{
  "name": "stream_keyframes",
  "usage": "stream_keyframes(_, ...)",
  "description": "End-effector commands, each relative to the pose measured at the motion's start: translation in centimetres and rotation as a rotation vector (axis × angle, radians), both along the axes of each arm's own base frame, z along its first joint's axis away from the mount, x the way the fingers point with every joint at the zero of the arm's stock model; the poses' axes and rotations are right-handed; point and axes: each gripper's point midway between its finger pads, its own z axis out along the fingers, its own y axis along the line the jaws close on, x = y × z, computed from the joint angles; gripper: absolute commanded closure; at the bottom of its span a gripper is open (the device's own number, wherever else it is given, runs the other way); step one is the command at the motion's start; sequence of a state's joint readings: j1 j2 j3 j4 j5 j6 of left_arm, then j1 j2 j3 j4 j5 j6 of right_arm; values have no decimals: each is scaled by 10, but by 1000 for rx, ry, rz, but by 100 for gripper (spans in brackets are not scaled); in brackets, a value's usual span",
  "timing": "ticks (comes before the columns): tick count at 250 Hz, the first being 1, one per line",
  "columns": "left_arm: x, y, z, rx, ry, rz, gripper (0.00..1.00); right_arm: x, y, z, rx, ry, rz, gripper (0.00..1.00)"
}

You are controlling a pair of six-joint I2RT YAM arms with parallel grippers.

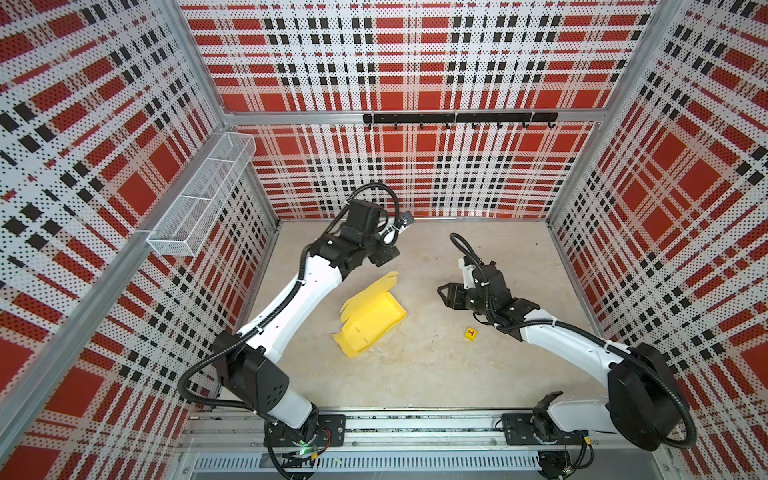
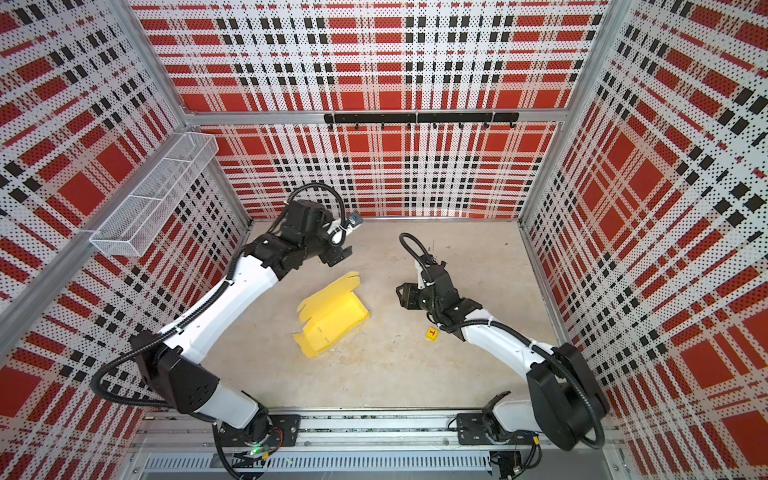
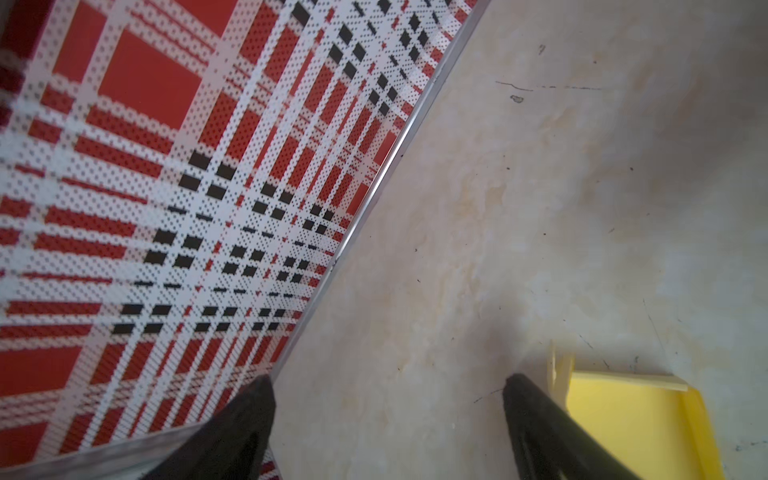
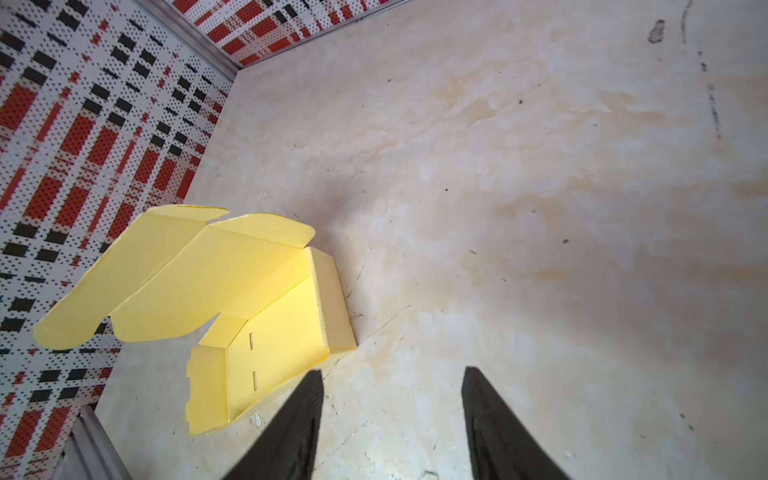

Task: Fold the paper box
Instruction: 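Release the blank with the left gripper and lift it away, then grasp the yellow box's upright wall edge with the right gripper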

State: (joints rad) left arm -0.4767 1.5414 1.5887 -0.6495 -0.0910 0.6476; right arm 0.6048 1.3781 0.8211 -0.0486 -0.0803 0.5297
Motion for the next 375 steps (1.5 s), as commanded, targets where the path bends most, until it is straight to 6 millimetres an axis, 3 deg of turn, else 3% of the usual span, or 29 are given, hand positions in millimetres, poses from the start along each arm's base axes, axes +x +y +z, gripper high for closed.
stream_keyframes(1,-15,12,-13,-184,136,59,10,8,24,8,-65,-80,50,46)
stream_keyframes(30,-13,39,-24,-315,190,125,2,6,50,-1,-152,-107,127,48)
stream_keyframes(56,-7,70,-28,-451,224,203,1,5,73,-11,-177,-107,182,50)
stream_keyframes(112,-2,101,-38,-595,260,298,1,8,109,-38,-245,-116,262,54)
stream_keyframes(183,2,112,-39,-612,253,333,1,17,127,-65,-276,-125,305,58)
stream_keyframes(254,4,115,-42,-622,256,348,0,19,136,-76,-286,-133,335,61)
stream_keyframes(375,4,118,-44,-628,254,355,0,20,131,-91,-324,-126,316,75)
